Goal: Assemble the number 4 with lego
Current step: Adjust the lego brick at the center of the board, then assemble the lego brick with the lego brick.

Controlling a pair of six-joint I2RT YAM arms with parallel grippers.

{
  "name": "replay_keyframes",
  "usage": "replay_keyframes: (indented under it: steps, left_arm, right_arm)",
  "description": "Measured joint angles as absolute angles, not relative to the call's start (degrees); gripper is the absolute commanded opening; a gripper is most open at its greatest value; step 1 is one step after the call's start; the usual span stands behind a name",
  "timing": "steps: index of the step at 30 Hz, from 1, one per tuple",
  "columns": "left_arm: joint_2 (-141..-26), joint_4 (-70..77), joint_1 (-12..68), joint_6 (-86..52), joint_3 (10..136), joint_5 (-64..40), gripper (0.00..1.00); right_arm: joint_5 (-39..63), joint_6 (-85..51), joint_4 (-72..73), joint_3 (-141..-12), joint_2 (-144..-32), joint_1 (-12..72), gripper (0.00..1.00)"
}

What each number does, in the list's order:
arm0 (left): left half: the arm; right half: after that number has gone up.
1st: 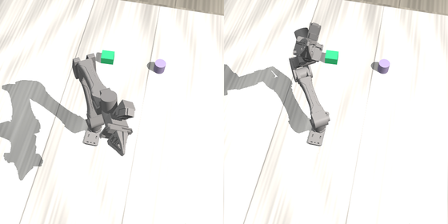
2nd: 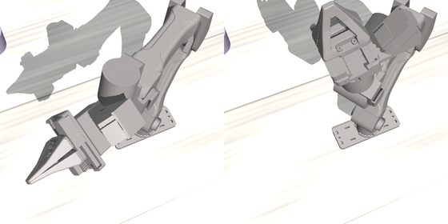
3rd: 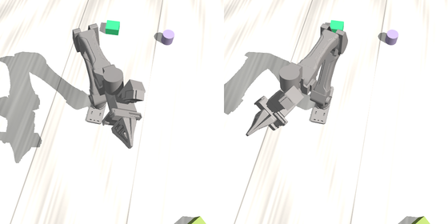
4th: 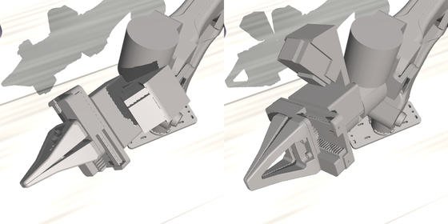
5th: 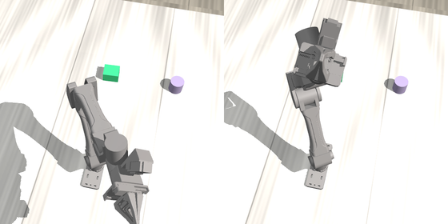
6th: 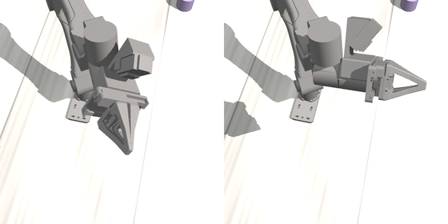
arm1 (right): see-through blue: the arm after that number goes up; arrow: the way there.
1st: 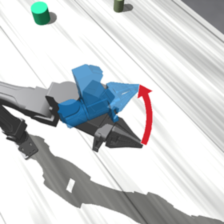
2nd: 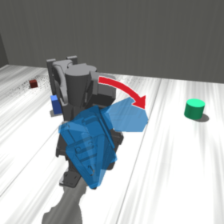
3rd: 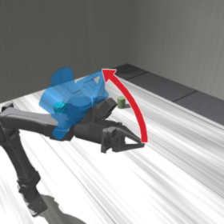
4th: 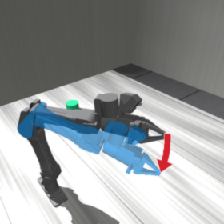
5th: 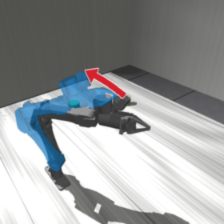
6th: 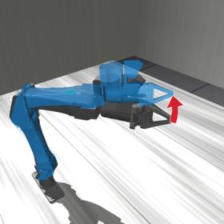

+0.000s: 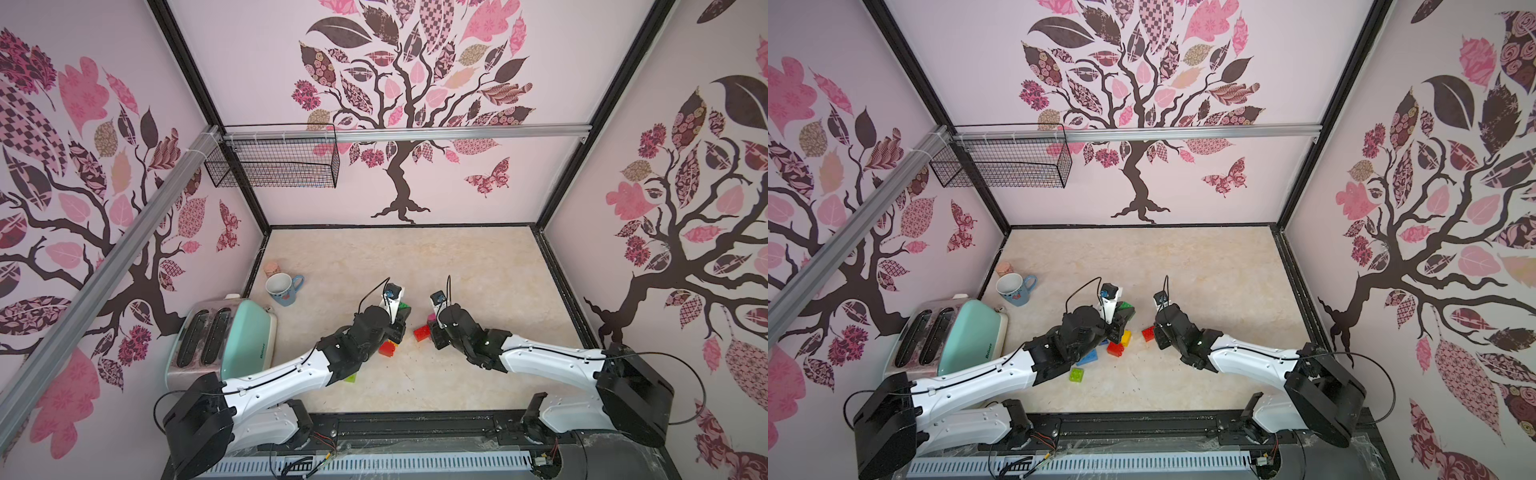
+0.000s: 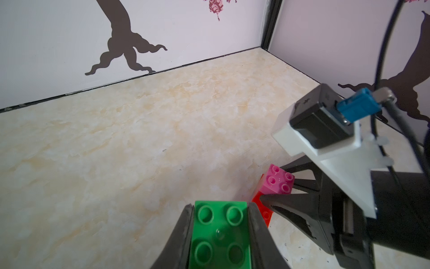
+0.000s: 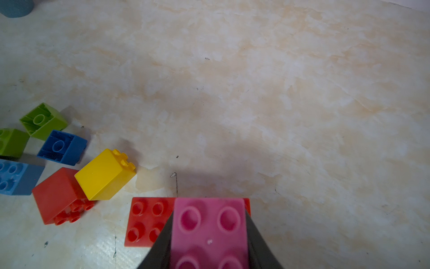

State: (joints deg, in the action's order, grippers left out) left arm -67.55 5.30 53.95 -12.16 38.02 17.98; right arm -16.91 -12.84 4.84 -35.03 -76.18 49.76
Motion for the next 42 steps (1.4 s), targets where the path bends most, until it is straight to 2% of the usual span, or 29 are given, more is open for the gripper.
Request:
replay_keyframes:
  steps: [9,18,30,37,42]
  left_arm:
    - [-71.64,3.49,53.87,-12.4,40.21,16.12,0.0]
    - [-77.49,11.42,49.3,-4.29,39.03,2.13,0.0]
    - [-83.5,14.37,48.88,7.97,39.0,-10.61,0.0]
    - [-87.48,16.08,47.18,11.2,39.0,-15.84,0.0]
    - [-87.64,18.74,47.11,11.22,37.87,-15.75,0.0]
  right_arm:
    - [-17.12,-13.26,5.21,-34.7,-76.12,49.82,0.0]
    - [-18.02,-14.24,4.56,-35.27,-76.55,49.84,0.0]
    - [-19.46,-15.44,4.14,-36.25,-77.58,50.19,0.0]
    - [-19.46,-15.73,4.12,-36.25,-77.58,50.19,0.0]
    - [-19.49,-16.12,4.12,-36.25,-77.58,50.19,0.0]
